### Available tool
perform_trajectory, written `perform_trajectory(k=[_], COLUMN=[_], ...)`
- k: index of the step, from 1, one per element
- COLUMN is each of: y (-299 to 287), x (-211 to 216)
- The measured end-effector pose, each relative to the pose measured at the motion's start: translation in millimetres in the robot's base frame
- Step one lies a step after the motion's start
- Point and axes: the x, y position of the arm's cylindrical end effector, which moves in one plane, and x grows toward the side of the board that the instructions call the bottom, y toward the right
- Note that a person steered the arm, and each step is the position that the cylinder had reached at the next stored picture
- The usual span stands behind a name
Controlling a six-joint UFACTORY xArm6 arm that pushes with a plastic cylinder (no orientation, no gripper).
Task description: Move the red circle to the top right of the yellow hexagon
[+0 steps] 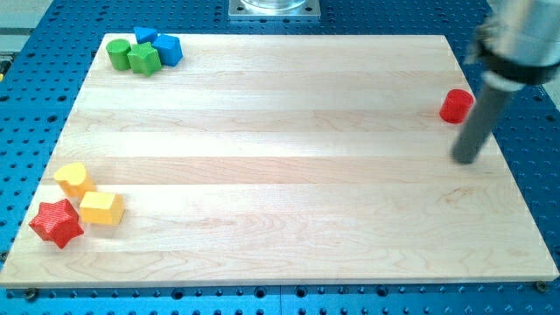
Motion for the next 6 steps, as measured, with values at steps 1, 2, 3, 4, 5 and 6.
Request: perform_trajectory(k=[1,2,3,4,5,6], y=[49,-5,-132,-200,-153,-113], x=[-44,-59,-59,-49,-44,-82])
